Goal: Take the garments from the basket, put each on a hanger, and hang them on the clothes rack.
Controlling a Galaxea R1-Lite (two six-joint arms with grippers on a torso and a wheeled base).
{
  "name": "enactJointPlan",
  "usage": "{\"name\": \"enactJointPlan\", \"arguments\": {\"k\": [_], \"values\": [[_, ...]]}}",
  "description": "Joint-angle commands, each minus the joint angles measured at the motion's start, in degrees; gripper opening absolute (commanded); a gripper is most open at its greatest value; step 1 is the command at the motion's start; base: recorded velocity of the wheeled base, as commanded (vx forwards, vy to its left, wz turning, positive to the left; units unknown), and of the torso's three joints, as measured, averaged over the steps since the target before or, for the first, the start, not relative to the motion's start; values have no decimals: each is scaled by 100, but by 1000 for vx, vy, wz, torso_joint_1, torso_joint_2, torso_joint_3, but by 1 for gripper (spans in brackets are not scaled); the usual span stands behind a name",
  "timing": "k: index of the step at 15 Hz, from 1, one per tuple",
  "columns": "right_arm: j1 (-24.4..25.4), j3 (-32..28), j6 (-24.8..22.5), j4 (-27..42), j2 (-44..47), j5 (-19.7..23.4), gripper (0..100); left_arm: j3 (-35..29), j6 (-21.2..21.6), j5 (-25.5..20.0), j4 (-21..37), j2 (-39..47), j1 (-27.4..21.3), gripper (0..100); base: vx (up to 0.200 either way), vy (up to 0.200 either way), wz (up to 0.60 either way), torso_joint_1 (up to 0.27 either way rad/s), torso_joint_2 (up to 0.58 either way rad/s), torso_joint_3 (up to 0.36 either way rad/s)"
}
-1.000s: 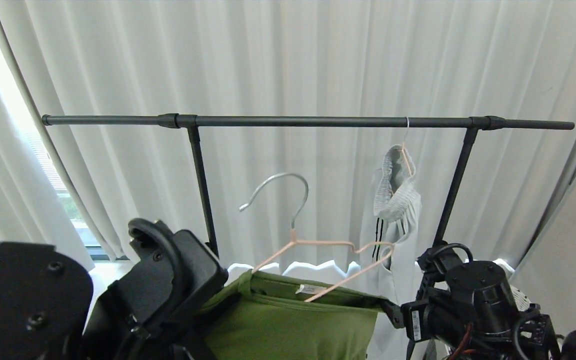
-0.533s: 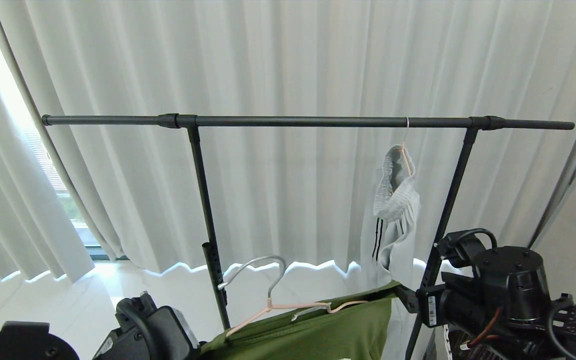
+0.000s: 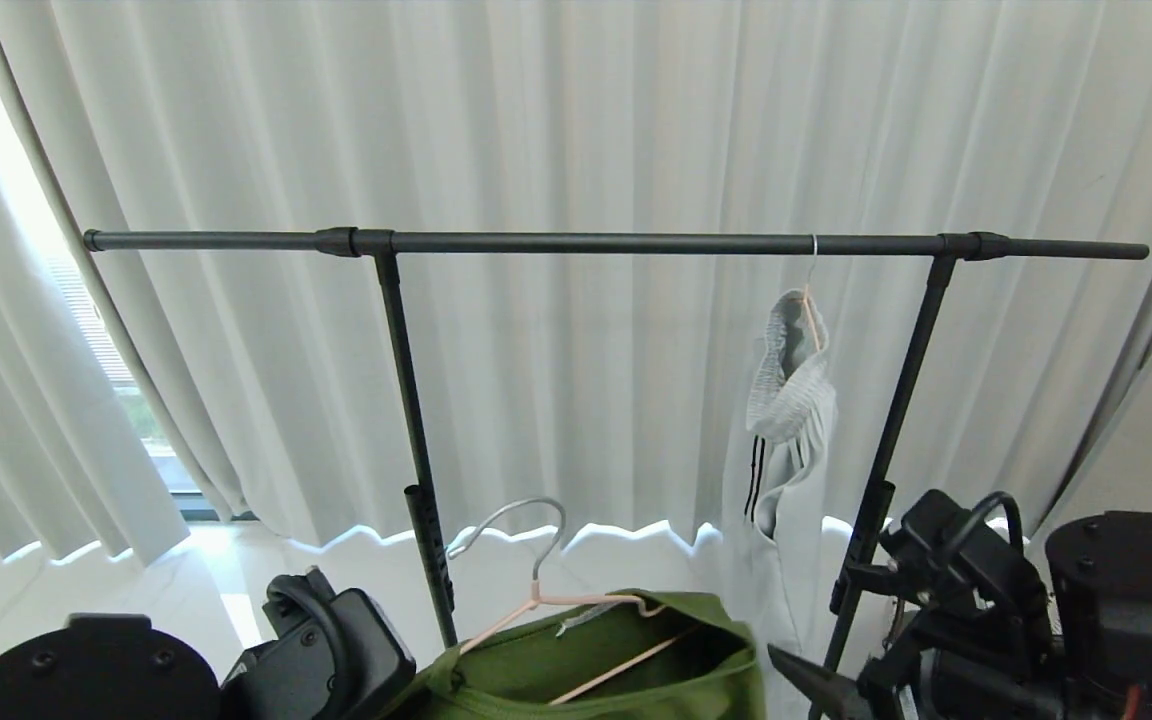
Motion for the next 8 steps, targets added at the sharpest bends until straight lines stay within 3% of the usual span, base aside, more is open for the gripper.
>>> {"name": "enactJointPlan", "arguments": {"k": [1, 4, 8], "values": [[239, -42, -414, 349, -630, 455, 100, 30, 6, -183, -96, -56, 9, 0, 0, 0, 0, 0, 0, 0], [239, -262, -915, 753, -656, 1097, 100, 109, 23, -245, -122, -117, -79, 0, 0, 0, 0, 0, 0, 0], [248, -956, -1882, 1527, -270, 2152, 100, 232, 199, -974, -140, -460, -176, 0, 0, 0, 0, 0, 0, 0]]}}
